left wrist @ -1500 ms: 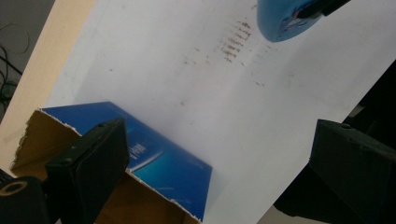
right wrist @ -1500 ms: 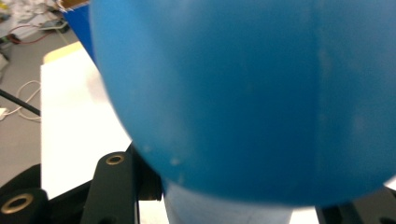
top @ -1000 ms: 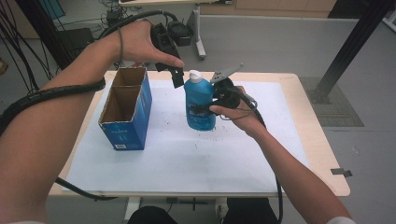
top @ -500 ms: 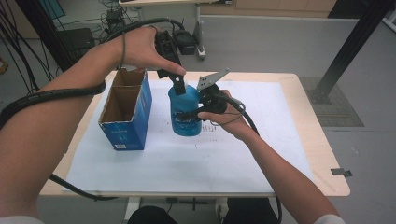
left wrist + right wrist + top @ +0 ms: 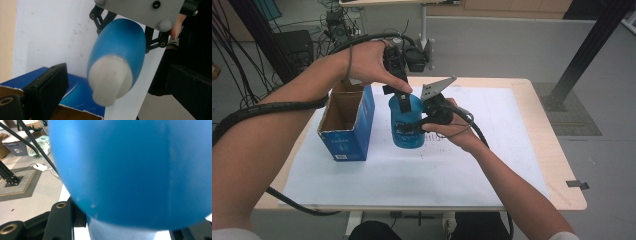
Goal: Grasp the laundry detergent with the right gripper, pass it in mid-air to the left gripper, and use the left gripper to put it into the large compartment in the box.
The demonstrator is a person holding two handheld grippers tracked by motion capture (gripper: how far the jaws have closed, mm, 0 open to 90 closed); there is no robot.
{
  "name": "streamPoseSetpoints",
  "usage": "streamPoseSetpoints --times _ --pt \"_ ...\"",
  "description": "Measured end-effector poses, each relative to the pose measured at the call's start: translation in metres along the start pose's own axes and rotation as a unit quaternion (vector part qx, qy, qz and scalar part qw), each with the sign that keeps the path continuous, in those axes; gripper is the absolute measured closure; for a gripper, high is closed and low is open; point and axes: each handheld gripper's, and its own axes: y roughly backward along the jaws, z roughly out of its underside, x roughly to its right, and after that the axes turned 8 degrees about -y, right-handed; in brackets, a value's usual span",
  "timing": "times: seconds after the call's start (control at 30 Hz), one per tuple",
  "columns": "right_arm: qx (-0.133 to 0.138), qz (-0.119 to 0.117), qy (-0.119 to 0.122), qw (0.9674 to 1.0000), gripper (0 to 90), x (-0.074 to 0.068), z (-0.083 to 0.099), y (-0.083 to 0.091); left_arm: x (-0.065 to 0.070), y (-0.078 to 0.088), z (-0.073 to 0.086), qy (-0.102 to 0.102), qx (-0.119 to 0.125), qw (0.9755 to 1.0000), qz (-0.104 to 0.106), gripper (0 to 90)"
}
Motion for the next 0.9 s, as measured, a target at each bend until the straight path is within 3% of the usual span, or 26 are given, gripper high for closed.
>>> streamPoseSetpoints --times 0.23,0.9 --pt "0.008 -0.004 0.010 0.9999 43.9 -0.004 -0.001 0.002 0.001 -0.006 -0.002 -0.010 0.006 0.9999 0.006 5.0" --pt "0.016 -0.008 0.020 0.9996 43.8 -0.009 -0.003 0.006 0.006 -0.024 -0.004 -0.024 -0.010 0.9995 0.019 5.0"
